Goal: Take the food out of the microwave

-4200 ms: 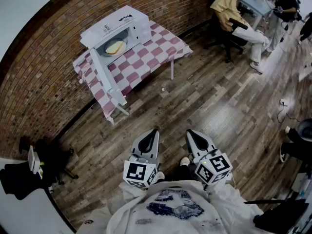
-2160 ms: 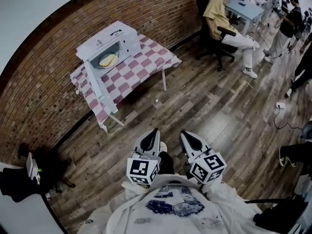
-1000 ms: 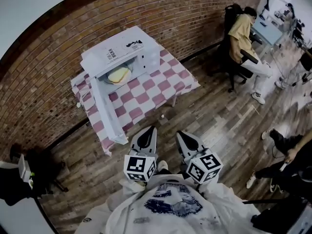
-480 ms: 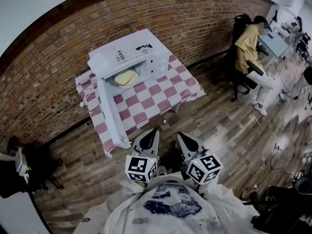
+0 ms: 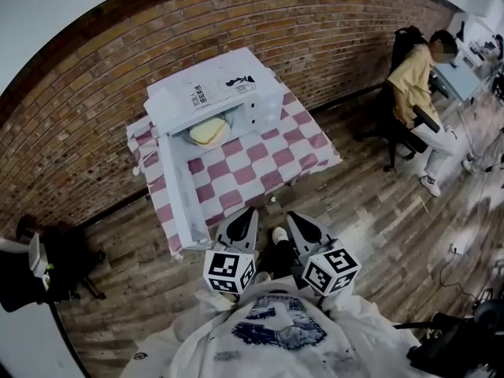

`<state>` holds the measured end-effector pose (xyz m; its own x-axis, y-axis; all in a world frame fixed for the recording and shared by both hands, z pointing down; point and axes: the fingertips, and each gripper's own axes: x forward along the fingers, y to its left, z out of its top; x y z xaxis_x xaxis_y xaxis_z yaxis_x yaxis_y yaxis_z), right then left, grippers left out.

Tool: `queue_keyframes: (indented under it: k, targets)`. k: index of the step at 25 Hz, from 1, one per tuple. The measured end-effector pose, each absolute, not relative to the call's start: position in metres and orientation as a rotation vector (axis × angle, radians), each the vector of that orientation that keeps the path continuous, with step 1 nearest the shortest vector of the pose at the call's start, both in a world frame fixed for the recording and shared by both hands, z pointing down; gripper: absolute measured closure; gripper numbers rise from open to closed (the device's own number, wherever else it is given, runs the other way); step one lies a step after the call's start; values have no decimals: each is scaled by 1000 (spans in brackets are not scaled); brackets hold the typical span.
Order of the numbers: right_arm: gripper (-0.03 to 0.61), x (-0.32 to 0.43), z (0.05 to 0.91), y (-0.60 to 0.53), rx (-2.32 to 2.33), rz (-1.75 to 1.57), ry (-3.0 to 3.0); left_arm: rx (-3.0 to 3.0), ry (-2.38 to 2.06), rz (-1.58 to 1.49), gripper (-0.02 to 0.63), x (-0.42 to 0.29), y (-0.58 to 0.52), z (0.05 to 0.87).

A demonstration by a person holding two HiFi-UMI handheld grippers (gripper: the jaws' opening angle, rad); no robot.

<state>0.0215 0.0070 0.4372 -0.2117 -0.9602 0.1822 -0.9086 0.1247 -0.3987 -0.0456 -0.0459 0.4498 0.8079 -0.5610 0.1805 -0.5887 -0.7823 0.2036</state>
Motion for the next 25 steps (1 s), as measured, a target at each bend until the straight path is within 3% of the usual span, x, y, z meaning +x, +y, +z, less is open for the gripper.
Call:
queue_keyframes:
  k: [25]
  targets:
    - [565, 62, 443, -172, -1524, -751, 2561, 2516, -1312, 177, 604, -22, -196, 458]
